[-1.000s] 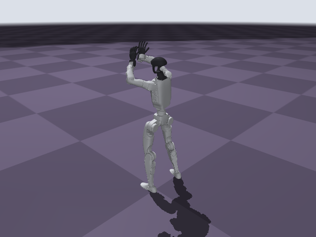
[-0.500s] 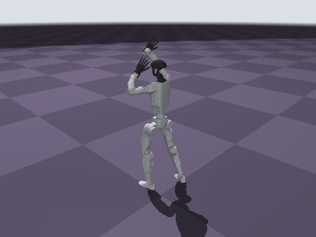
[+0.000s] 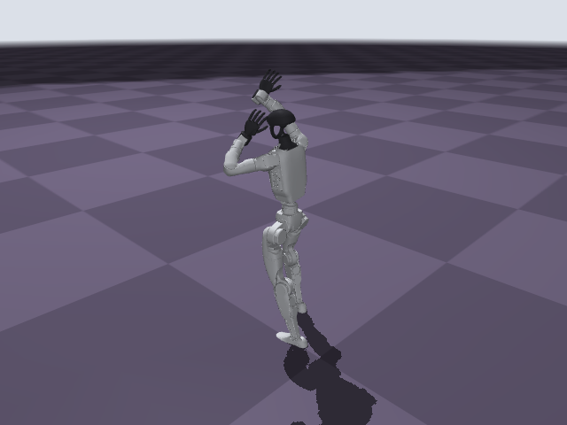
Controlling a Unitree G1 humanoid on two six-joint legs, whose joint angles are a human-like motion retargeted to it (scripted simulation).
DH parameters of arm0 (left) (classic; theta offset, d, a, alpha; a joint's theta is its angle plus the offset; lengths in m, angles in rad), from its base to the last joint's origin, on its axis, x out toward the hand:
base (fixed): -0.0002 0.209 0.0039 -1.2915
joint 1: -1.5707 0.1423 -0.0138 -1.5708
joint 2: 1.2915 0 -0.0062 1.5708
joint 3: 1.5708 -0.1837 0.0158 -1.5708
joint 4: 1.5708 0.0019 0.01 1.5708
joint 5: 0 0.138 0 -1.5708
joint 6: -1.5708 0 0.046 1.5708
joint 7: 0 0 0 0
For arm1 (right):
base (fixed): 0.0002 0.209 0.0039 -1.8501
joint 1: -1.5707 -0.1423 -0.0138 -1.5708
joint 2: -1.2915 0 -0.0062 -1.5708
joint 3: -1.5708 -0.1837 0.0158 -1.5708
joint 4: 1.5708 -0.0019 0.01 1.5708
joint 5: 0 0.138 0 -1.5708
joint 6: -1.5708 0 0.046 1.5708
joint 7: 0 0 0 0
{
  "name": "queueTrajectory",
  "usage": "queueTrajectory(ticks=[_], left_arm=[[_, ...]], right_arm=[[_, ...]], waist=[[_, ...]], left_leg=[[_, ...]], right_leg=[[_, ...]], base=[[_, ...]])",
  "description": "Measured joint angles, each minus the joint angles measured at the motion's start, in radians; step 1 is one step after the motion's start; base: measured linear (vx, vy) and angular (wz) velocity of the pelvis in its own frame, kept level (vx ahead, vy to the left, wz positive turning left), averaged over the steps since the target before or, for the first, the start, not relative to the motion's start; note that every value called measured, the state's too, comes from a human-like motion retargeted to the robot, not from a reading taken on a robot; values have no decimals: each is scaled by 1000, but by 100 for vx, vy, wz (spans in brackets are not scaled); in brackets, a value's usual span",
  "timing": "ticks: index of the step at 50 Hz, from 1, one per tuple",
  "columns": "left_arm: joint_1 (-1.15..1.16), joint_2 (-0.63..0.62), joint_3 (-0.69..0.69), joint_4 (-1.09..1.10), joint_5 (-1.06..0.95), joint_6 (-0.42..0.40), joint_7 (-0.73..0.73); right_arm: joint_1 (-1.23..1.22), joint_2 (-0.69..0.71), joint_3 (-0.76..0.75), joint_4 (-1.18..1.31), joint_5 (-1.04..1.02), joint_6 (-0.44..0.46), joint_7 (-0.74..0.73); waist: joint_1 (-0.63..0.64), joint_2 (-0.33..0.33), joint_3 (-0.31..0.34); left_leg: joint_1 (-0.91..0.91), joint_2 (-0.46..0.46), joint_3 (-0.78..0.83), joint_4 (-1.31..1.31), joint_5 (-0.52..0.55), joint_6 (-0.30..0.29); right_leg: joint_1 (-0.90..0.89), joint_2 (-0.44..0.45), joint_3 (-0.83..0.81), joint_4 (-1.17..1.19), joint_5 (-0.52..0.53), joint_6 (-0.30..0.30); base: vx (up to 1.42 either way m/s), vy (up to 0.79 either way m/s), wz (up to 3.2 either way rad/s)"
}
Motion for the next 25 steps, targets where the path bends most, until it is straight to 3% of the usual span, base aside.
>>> queueTrajectory(ticks=[3, 8, 13, 19, 25], left_arm=[[-2, -15, 14, 18, -18, -9, -7], [14, -25, 42, 62, -69, -8, -34], [5, 53, 16, 71, -81, -30, -70], [-11, 109, 23, 72, -62, -31, -54], [-33, 100, 45, 50, -55, -38, -20]], right_arm=[[23, -20, 0, -23, 0, 0, 0], [89, -50, 0, 0, 0, 0, 0], [2, 7, 0, -49, 0, 0, 0], [-34, 17, 0, -66, 0, 0, 0], [-5, 8, 0, 0, 0, 0, 0]], waist=[[-25, -21, -18], [18, -28, -17], [59, -57, 84], [99, -58, 112], [176, 0, 51]], left_leg=[[1, -19, -27, 39, 1, 1], [-24, -15, -30, 234, 91, -16], [-168, -32, -40, 650, 227, -71], [-352, 22, 63, 828, 128, -13], [-447, 74, 30, 512, 10, 5]], right_leg=[[47, 35, 43, -176, 57, 41], [167, 54, 71, -254, 67, -3], [314, 50, 116, -320, 41, 22], [396, 27, 133, -343, 15, 57], [401, 83, 168, -352, -14, 83]], base=[[45, -12, 58], [47, -16, -22], [43, -11, -53], [38, -2, -24], [40, 7, -45]])
